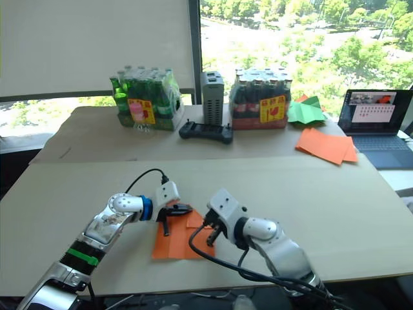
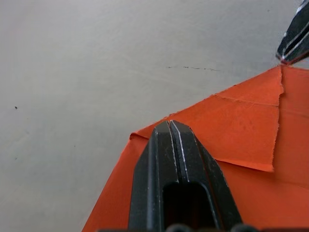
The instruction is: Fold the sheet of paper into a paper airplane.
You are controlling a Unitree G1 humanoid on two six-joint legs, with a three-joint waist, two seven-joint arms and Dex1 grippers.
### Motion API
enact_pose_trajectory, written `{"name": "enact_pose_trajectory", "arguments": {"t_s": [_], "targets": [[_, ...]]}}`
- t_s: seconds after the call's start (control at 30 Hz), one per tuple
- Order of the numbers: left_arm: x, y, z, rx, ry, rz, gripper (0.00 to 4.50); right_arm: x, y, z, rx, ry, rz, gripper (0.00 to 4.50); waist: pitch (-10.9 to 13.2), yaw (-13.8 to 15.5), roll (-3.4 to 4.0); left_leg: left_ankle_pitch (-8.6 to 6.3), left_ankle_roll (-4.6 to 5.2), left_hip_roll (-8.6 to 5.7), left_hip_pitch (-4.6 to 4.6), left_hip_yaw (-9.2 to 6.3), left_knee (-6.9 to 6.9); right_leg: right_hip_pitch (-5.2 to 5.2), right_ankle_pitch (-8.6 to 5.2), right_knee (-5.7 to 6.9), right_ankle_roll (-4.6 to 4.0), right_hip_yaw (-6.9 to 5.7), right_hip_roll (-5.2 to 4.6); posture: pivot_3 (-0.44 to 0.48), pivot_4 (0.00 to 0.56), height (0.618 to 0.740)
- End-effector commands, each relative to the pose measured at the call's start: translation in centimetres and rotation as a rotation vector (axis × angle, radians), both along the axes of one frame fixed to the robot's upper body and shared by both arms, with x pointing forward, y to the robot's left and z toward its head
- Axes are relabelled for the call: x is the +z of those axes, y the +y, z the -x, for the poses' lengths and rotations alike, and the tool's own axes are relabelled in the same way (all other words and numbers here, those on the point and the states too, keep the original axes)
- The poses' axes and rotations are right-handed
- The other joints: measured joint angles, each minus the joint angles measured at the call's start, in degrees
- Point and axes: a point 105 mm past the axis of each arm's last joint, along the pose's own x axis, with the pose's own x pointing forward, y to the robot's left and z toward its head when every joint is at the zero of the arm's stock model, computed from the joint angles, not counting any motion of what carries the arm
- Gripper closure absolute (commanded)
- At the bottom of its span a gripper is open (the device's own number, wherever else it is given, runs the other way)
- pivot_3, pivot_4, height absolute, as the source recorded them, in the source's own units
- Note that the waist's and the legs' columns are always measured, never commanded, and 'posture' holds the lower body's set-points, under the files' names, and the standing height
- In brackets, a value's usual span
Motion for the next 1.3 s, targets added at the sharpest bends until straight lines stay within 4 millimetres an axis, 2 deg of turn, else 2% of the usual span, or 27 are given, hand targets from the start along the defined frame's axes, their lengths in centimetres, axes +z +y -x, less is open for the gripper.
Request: {"name": "enact_pose_trajectory", "arguments": {"t_s": [0.03,0.27,0.5,0.7,0.83,0.97,1.03,1.13,1.3], "targets": [[-0.9,0.4,0.1,0.01,0.019,-0.038,4.5,1.2,0.8,0.1,0.042,-0.054,-0.034,4.46,0.0,0.0,0.0,0.0,0.0,0.0,-0.01,0.0,-0.01,0.0,0.0,-0.01,0.0,0.0,-0.01,0.0,0.15,0.723],[-0.7,0.5,0.1,0.017,0.012,-0.035,4.5,-2.0,1.6,-1.1,0.054,-0.025,0.075,4.46,0.0,0.0,0.01,0.0,0.0,-0.02,-0.03,0.02,0.0,-0.02,0.01,-0.01,-0.02,0.0,-0.02,0.0,0.15,0.723],[-0.2,0.9,0.2,0.039,-0.001,-0.021,4.5,-5.2,1.2,-1.8,0.026,0.05,0.154,4.46,0.0,-0.1,0.01,0.0,0.0,-0.02,-0.06,0.01,-0.01,-0.06,0.02,-0.02,-0.03,0.01,-0.02,0.0,0.15,0.723],[0.6,1.5,0.4,0.089,-0.007,0.032,4.5,-5.8,1.1,-1.9,0.025,0.068,0.176,4.46,0.0,-0.5,0.01,0.0,0.0,0.0,-0.03,0.0,-0.02,-0.05,0.01,0.0,-0.03,0.01,-0.01,0.0,0.15,0.723],[2.9,3.0,0.2,0.199,0.009,0.174,4.5,-5.9,1.4,-1.9,0.032,0.065,0.183,4.46,0.0,-1.0,0.02,0.0,0.0,0.01,-0.04,-0.02,-0.02,-0.07,0.01,0.02,-0.04,0.0,0.0,0.0,0.15,0.723],[5.3,6.0,0.2,0.346,0.061,0.365,3.34,-5.8,1.4,-2.0,0.037,0.06,0.187,4.5,0.0,-1.2,0.02,0.0,0.0,0.02,-0.06,-0.08,-0.02,-0.09,0.01,0.02,-0.04,-0.04,0.0,0.0,0.15,0.723],[5.2,7.1,0.5,0.401,0.098,0.403,2.65,-5.8,1.5,-2.1,0.04,0.054,0.19,4.5,0.0,-1.2,0.02,0.0,0.0,0.02,-0.04,-0.08,-0.04,-0.08,0.0,0.02,-0.04,-0.03,0.0,0.0,0.15,0.723],[4.5,7.5,1.2,0.45,0.177,0.477,1.7,-5.5,1.8,-2.2,0.045,0.047,0.183,4.5,0.0,-1.2,0.03,0.0,-0.01,0.02,-0.01,-0.07,-0.06,-0.08,0.0,0.02,-0.05,-0.03,-0.01,0.0,0.15,0.723],[3.4,7.2,1.3,0.496,0.228,0.515,1.7,-5.4,1.9,-2.5,0.046,0.038,0.183,4.5,0.1,-0.9,0.0,-0.01,-0.02,0.0,-0.03,-0.09,-0.04,-0.06,0.02,0.01,-0.06,-0.04,-0.02,0.0,0.15,0.723]]}}
